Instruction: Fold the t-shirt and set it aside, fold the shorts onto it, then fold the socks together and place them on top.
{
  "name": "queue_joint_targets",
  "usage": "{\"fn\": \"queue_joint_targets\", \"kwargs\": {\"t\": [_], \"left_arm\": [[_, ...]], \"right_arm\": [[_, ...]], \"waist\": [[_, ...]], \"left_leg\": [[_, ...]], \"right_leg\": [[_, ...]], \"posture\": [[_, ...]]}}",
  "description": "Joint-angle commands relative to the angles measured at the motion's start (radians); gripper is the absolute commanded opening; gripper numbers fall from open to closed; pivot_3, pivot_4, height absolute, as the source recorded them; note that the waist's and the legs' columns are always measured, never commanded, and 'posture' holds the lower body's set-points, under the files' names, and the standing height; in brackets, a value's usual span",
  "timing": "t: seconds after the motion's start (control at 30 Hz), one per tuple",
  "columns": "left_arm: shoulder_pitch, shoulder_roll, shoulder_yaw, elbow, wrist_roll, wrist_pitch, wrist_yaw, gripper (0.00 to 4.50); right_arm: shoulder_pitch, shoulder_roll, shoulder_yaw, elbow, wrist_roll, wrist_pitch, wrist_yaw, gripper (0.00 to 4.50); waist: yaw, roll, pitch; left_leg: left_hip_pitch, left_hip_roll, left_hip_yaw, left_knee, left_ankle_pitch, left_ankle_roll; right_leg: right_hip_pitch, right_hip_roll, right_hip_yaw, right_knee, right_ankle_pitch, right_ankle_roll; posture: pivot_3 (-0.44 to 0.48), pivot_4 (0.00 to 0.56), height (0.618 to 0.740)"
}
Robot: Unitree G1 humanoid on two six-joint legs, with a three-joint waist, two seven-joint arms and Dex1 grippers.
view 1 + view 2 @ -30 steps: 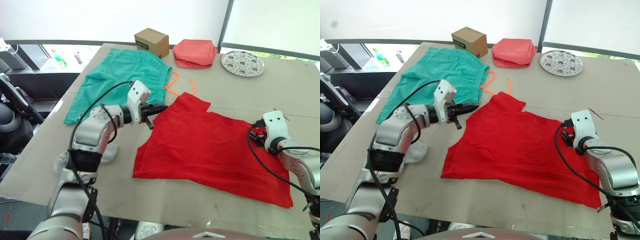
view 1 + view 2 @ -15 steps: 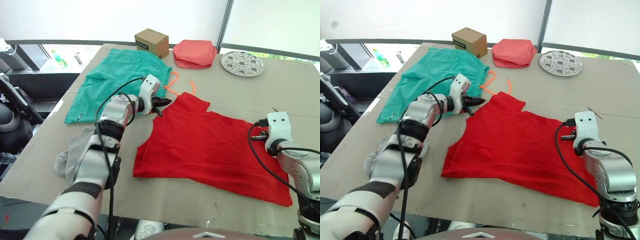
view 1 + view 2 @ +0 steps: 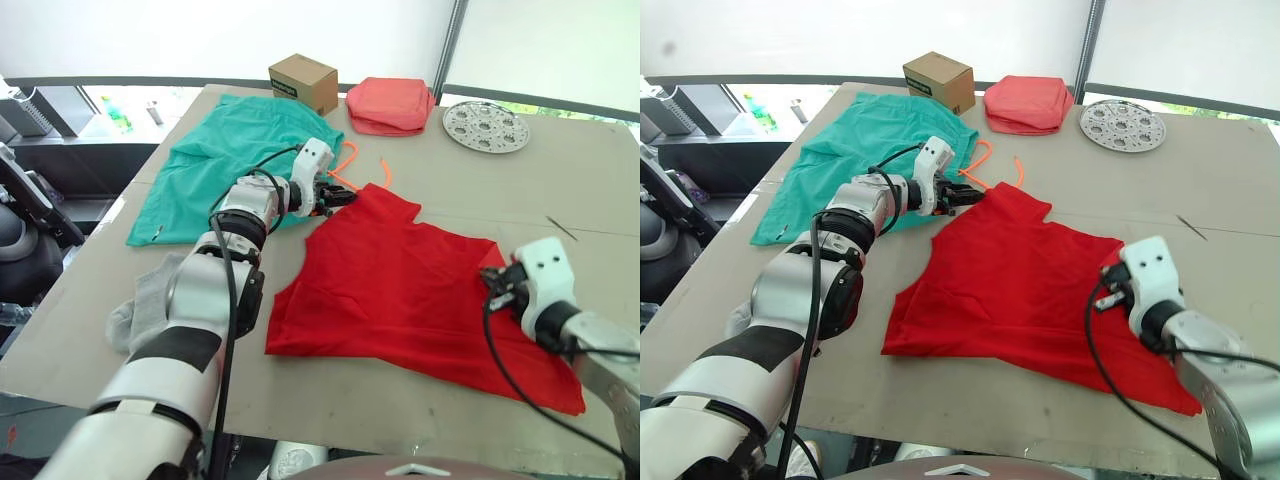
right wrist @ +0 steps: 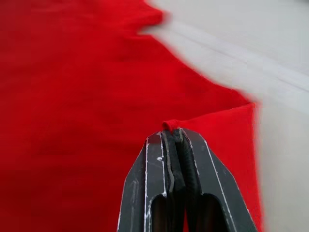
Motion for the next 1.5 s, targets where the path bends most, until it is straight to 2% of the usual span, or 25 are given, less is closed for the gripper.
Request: {"fn": "queue_joint_targets", "kwargs": {"t": [0.03,0.07,0.1,0.2,0.3,0.5,0.6,0.67,0.83,1.0,1.23,1.3,1.43,1.5], "left_arm": [[-0.035,0.025,0.019,-0.012,0.019,-0.02,-0.026,3.74],[-0.038,0.03,0.025,-0.01,0.02,-0.017,-0.023,4.23],[-0.039,0.036,0.028,-0.01,0.022,-0.014,-0.029,4.45],[-0.029,0.053,0.022,-0.008,0.037,-0.003,-0.06,4.45],[-0.014,0.06,0.003,-0.01,0.062,0.004,-0.104,4.45],[-0.004,0.058,0.005,-0.007,0.092,0.006,-0.115,4.45],[-0.004,0.049,-0.006,-0.004,0.118,-0.009,-0.101,4.45],[-0.009,0.039,-0.005,-0.002,0.128,-0.013,-0.093,4.45],[-0.031,0.005,0.005,0.02,0.152,-0.03,-0.009,4.45],[-0.062,-0.043,0.041,0.048,0.141,-0.007,0.04,4.45],[-0.097,-0.12,0.085,0.074,0.154,-0.018,0.184,4.45],[-0.095,-0.138,0.083,0.078,0.171,-0.032,0.229,4.45],[-0.066,-0.177,0.047,0.088,0.239,-0.075,0.347,4.45],[-0.055,-0.186,0.039,0.091,0.26,-0.081,0.371,4.45]], "right_arm": [[0.074,-0.062,0.006,-0.077,0.025,-0.108,0.078,0.0],[0.101,-0.08,0.013,-0.08,0.032,-0.138,0.091,0.0],[0.142,-0.112,0.026,-0.081,0.025,-0.183,0.114,0.0],[0.288,-0.207,0.073,-0.081,-0.034,-0.277,0.172,0.0],[0.399,-0.243,0.087,-0.072,-0.079,-0.338,0.204,0.0],[0.557,-0.247,0.06,-0.005,-0.164,-0.426,0.234,0.0],[0.66,-0.223,0.014,-0.005,-0.135,-0.409,0.265,0.0],[0.673,-0.187,-0.01,0.0,-0.108,-0.425,0.273,0.0],[0.61,-0.096,-0.063,0.017,-0.088,-0.446,0.242,0.0],[0.593,-0.055,-0.096,-0.001,-0.076,-0.44,0.23,0.0],[0.453,0.052,-0.16,-0.026,-0.012,-0.361,0.102,0.0],[0.381,0.092,-0.178,-0.029,0.02,-0.309,0.039,0.0],[0.064,0.245,-0.218,0.007,0.065,-0.11,-0.22,0.0],[-0.043,0.306,-0.235,0.013,0.073,-0.011,-0.302,0.0]], "waist": [[0.0,0.0,0.0],[0.0,0.0,0.0],[0.0,-0.001,0.001],[0.0,-0.002,0.001],[0.001,-0.003,0.002],[0.002,-0.005,0.003],[0.005,-0.006,0.003],[0.004,-0.007,0.003],[0.003,-0.007,0.003],[0.005,-0.007,0.003],[0.005,-0.007,0.003],[0.002,-0.007,0.003],[0.001,-0.006,0.003],[0.002,-0.006,0.003]], "left_leg": [[0.0,0.0,0.0,0.0,0.0,0.0],[0.0,0.0,0.0,0.001,0.0,0.0],[0.0,0.0,0.0,0.001,0.0,0.0],[0.0,0.0,-0.001,0.001,0.0,0.0],[0.0,0.0,-0.001,0.001,0.0,0.0],[-0.001,0.0,-0.001,0.003,0.0,0.0],[-0.001,0.0,-0.002,0.003,0.0,0.0],[-0.001,0.0,-0.003,0.003,0.0,0.0],[-0.001,0.0,-0.003,0.003,0.0,0.0],[-0.001,0.0,-0.003,0.003,0.0,0.0],[-0.001,0.0,-0.003,0.003,0.0,0.0],[-0.001,0.0,-0.003,0.003,0.0,0.0],[0.0,0.0,-0.003,0.003,0.0,0.0],[0.0,0.0,-0.003,0.004,0.0,0.0]], "right_leg": [[0.0,0.0,0.0,0.0,0.0,0.0],[0.0,0.0,0.0,0.0,-0.001,-0.001],[0.0,-0.001,0.0,0.0,-0.002,-0.001],[0.001,-0.001,-0.001,0.0,-0.003,0.001],[0.001,0.0,-0.001,0.0,-0.003,0.001],[0.001,-0.001,-0.001,0.0,-0.004,0.002],[0.001,-0.001,-0.002,0.0,-0.004,0.001],[0.002,-0.001,-0.002,0.0,-0.004,0.001],[0.002,-0.001,-0.002,0.0,-0.005,0.001],[0.001,-0.001,-0.003,0.0,-0.004,0.001],[0.001,-0.001,-0.003,0.001,-0.003,0.002],[0.002,-0.001,-0.003,0.001,-0.003,0.002],[0.001,0.0,-0.002,0.001,0.001,-0.001],[0.001,0.0,-0.002,0.002,0.001,-0.001]], "posture": [[0.0,0.15,0.74],[0.0,0.15,0.74],[0.0,0.15,0.74],[0.0,0.15,0.74],[0.0,0.15,0.74],[0.0,0.15,0.74],[0.0,0.15,0.74],[0.0,0.15,0.74],[0.0,0.15,0.74],[0.0,0.15,0.74],[0.0,0.15,0.74],[0.0,0.15,0.74],[0.0,0.15,0.74],[0.0,0.15,0.74]]}}
